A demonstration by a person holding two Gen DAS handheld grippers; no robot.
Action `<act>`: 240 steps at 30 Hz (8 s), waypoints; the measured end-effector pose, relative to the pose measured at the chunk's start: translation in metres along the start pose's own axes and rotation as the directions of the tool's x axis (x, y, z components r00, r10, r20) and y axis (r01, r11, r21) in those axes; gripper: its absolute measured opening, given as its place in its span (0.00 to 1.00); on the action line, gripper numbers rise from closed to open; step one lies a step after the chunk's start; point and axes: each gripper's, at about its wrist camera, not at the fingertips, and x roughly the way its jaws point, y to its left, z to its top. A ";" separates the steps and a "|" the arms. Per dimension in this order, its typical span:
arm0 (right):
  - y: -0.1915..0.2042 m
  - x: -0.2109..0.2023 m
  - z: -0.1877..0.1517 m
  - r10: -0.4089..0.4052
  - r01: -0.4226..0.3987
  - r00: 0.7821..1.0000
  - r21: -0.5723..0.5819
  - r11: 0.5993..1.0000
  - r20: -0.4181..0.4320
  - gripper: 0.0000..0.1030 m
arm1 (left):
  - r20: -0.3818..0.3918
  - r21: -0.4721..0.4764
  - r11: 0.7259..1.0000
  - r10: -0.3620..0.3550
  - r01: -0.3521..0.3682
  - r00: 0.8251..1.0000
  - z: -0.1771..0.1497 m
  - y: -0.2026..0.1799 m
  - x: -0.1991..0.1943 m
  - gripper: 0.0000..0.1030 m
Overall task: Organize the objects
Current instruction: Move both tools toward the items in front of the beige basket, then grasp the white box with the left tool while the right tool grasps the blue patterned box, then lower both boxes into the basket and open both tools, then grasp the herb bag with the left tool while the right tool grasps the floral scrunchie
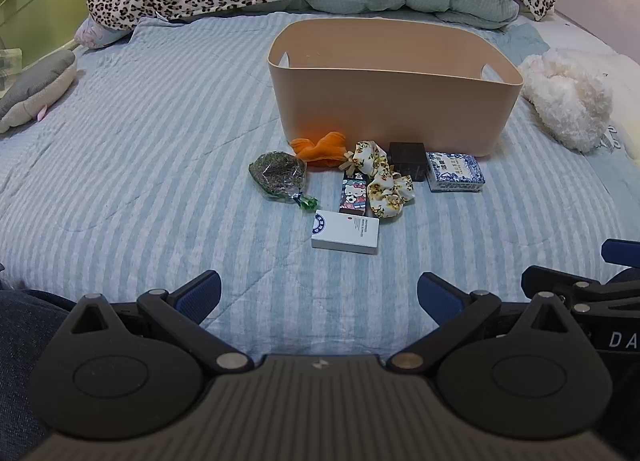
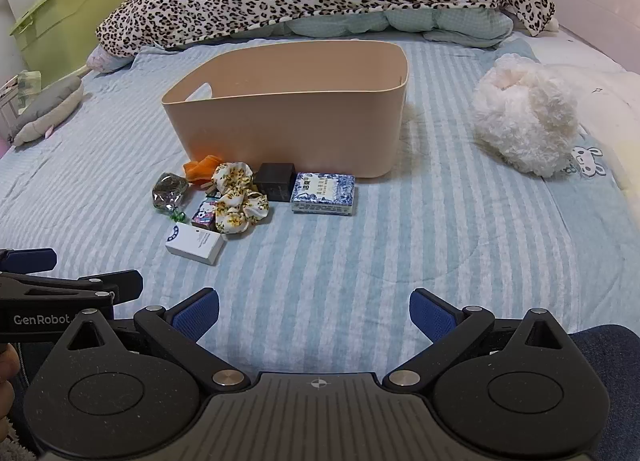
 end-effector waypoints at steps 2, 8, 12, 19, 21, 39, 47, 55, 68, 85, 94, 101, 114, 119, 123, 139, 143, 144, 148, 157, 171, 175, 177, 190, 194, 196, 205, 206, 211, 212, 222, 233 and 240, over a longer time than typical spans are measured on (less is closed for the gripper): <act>-0.001 0.000 0.000 0.004 -0.004 1.000 0.004 1.000 0.001 1.00 | -0.004 0.005 1.000 0.004 -0.004 1.000 0.000 -0.001 0.001 1.00; -0.003 0.000 0.001 0.010 -0.010 1.000 0.009 1.000 0.000 1.00 | -0.001 0.006 1.000 0.007 -0.007 1.000 0.000 -0.001 0.000 1.00; -0.005 0.000 0.001 0.012 -0.012 1.000 0.014 1.000 0.001 1.00 | 0.003 0.005 1.000 0.008 -0.008 1.000 -0.001 -0.001 -0.001 1.00; -0.009 0.001 0.001 0.018 -0.018 1.000 0.031 0.999 0.000 1.00 | -0.001 0.012 1.000 0.008 -0.008 1.000 -0.002 -0.003 -0.001 1.00; -0.010 0.001 0.001 0.022 -0.022 1.000 0.040 0.999 0.001 1.00 | -0.002 0.013 1.000 0.009 -0.009 1.000 -0.002 -0.003 -0.001 1.00; -0.011 0.005 0.003 0.016 -0.016 1.000 0.033 0.999 -0.012 1.00 | -0.005 0.040 0.999 0.011 -0.011 1.000 0.000 -0.010 0.002 1.00; -0.012 0.007 0.005 0.014 -0.013 1.000 0.035 0.999 -0.015 1.00 | -0.006 0.037 0.999 0.008 -0.008 1.000 0.002 -0.009 0.003 1.00; -0.012 0.010 0.006 0.016 -0.015 1.000 0.034 0.999 -0.025 1.00 | -0.019 0.028 1.000 0.010 -0.009 1.000 0.004 -0.008 0.008 1.00; -0.017 0.022 0.012 0.008 -0.006 0.999 0.040 0.999 -0.041 1.00 | -0.036 0.018 1.000 0.004 -0.003 0.999 0.007 -0.010 0.025 1.00; -0.022 0.057 0.040 -0.032 0.032 0.999 0.007 0.999 -0.036 1.00 | -0.087 -0.013 1.000 -0.006 0.005 0.996 0.025 -0.004 0.076 1.00; -0.021 0.093 0.054 -0.051 0.050 0.997 -0.020 0.999 -0.055 1.00 | -0.134 -0.018 0.998 -0.061 0.059 0.989 0.030 -0.004 0.112 1.00; -0.020 0.117 0.057 -0.032 0.032 0.998 0.006 0.999 -0.057 1.00 | -0.150 -0.041 0.998 -0.049 0.043 0.988 0.035 0.001 0.134 1.00; -0.009 0.159 0.063 -0.022 0.022 0.998 -0.001 1.000 -0.066 0.90 | -0.191 -0.079 0.997 -0.034 0.019 0.981 0.036 0.018 0.154 1.00; -0.001 0.167 0.067 -0.045 0.042 0.997 -0.045 0.998 -0.060 0.83 | -0.203 -0.094 0.995 -0.051 0.032 0.978 0.040 0.018 0.154 0.99; 0.005 0.166 0.067 -0.054 0.050 0.997 -0.078 0.996 -0.046 0.69 | -0.187 -0.109 0.994 -0.040 0.020 0.981 0.042 0.021 0.147 0.79; -0.006 0.112 0.067 -0.017 0.018 0.999 -0.024 1.000 0.041 0.60 | -0.042 -0.127 0.991 -0.041 0.035 0.998 0.053 0.035 0.090 0.59; -0.007 0.090 0.077 -0.008 0.011 0.996 -0.024 1.000 0.094 0.60 | 0.055 -0.104 0.994 -0.034 0.039 0.998 0.068 0.038 0.066 0.59; -0.006 0.083 0.079 -0.004 0.007 0.994 -0.030 1.000 0.105 0.60 | 0.087 -0.094 0.995 -0.031 0.039 0.996 0.073 0.039 0.060 0.59; -0.003 0.057 0.093 0.010 -0.002 0.985 -0.050 0.999 0.173 0.60 | 0.208 -0.060 0.998 -0.001 0.014 0.978 0.102 0.035 0.037 0.59; 0.006 0.041 0.138 0.029 -0.003 0.963 -0.096 0.995 0.268 0.60 | 0.330 0.021 1.000 -0.001 -0.006 0.944 0.158 0.008 0.023 0.60; 0.003 0.114 0.188 -0.046 0.072 0.977 -0.121 0.990 0.206 0.60 | 0.149 0.116 0.993 0.006 -0.023 0.989 0.197 -0.011 0.144 0.60; 0.004 0.131 0.183 -0.063 0.087 0.984 -0.140 0.986 0.164 0.60 | 0.088 0.112 0.993 0.015 -0.025 0.996 0.191 -0.010 0.163 0.60; 0.004 0.137 0.181 -0.070 0.091 0.986 -0.144 0.985 0.148 0.60 | 0.096 0.114 0.993 0.022 -0.033 0.995 0.190 -0.011 0.163 0.61; 0.003 0.090 0.169 -0.076 0.103 0.970 -0.106 0.989 0.232 0.88 | 0.202 0.089 0.996 0.012 -0.031 0.979 0.192 0.000 0.090 0.88; 0.001 0.068 0.154 -0.070 0.095 0.968 -0.093 0.991 0.242 0.93 | 0.196 0.081 0.996 0.015 -0.032 0.980 0.183 0.006 0.073 0.88; 0.001 0.061 0.145 -0.065 0.089 0.969 -0.087 0.992 0.240 0.94 | 0.199 0.079 0.996 0.023 -0.039 0.980 0.175 0.009 0.064 0.88; 0.005 0.058 0.104 -0.041 0.053 0.984 -0.066 0.996 0.173 0.95 | 0.164 0.110 0.993 0.029 -0.048 0.986 0.130 0.026 0.040 0.88; 0.007 0.060 0.100 -0.038 0.049 0.986 -0.067 0.997 0.165 0.95 | 0.155 0.111 0.992 0.033 -0.051 0.987 0.125 0.029 0.040 0.88; 0.018 0.067 0.085 -0.029 0.041 0.991 -0.091 0.995 0.128 0.95 | 0.109 0.107 0.992 0.052 -0.063 0.993 0.105 0.045 0.050 0.88; 0.020 0.069 0.082 -0.026 0.037 0.992 -0.093 0.995 0.120 0.95 | 0.095 0.109 0.992 0.048 -0.059 0.994 0.101 0.048 0.053 0.88; 0.038 0.107 0.068 -0.011 0.013 1.000 -0.117 0.993 0.015 0.95 | 0.006 0.115 0.993 0.023 -0.024 1.000 0.081 0.071 0.092 0.88; 0.044 0.153 0.069 0.030 -0.036 0.998 -0.116 0.993 -0.048 0.92 | -0.032 0.099 0.994 -0.053 0.056 0.998 0.083 0.071 0.146 0.88; 0.044 0.173 0.066 0.059 -0.067 0.996 -0.115 0.991 -0.071 0.77 | -0.002 0.127 0.990 -0.069 0.068 0.998 0.083 0.064 0.161 0.83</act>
